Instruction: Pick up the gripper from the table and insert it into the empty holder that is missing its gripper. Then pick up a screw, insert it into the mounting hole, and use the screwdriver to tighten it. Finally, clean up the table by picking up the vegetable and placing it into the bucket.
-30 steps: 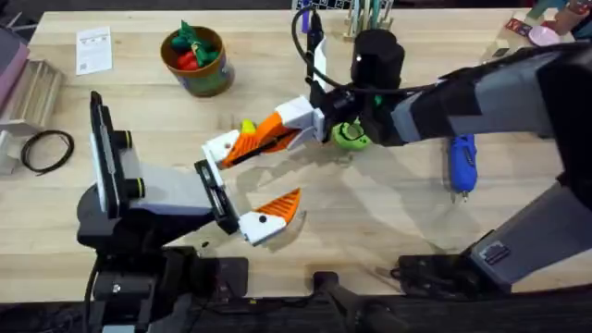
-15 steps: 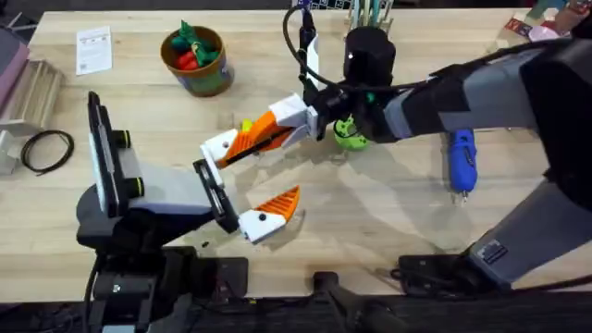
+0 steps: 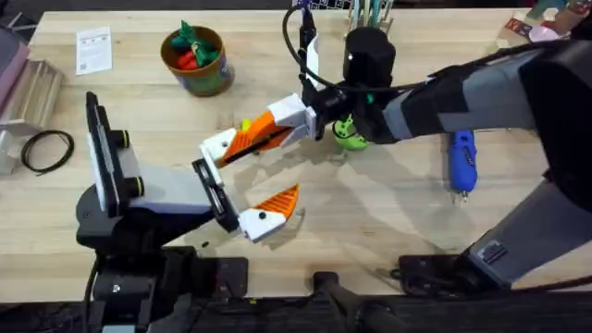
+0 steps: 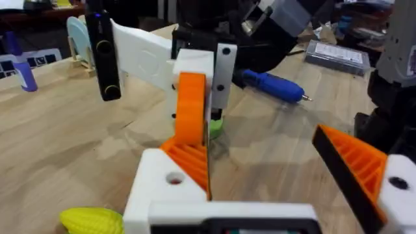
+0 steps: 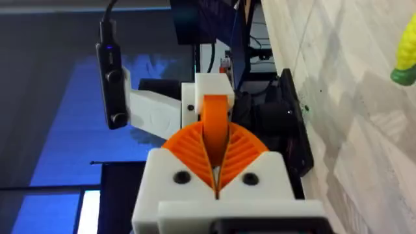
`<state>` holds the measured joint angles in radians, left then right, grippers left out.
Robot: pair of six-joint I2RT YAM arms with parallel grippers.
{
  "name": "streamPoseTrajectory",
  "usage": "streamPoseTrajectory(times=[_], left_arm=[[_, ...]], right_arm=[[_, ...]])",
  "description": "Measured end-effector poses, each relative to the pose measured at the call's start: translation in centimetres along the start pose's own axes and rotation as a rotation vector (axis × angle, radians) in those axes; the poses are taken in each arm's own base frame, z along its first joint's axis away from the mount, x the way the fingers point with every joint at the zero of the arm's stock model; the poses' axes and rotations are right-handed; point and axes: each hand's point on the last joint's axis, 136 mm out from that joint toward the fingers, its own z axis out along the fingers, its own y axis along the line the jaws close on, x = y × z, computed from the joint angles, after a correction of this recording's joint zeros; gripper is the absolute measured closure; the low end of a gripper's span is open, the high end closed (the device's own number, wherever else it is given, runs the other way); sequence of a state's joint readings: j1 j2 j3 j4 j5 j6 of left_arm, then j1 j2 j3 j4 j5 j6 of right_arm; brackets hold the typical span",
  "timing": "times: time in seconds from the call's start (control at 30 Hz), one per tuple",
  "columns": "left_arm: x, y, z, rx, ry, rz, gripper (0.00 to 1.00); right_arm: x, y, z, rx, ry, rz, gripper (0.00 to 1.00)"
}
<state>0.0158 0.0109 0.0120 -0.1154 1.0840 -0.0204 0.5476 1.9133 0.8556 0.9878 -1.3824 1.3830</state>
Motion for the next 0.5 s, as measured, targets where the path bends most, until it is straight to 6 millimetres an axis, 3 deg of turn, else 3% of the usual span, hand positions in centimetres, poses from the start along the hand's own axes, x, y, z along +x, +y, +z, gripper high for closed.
streamPoseTrajectory(times=[0.5], left_arm=[[0.00, 0.01, 0.00, 0.000, 0.000, -0.005, 0.016]], right_arm=[[0.03, -0.09, 0.03, 0.001, -0.005, -0.002, 0.994]])
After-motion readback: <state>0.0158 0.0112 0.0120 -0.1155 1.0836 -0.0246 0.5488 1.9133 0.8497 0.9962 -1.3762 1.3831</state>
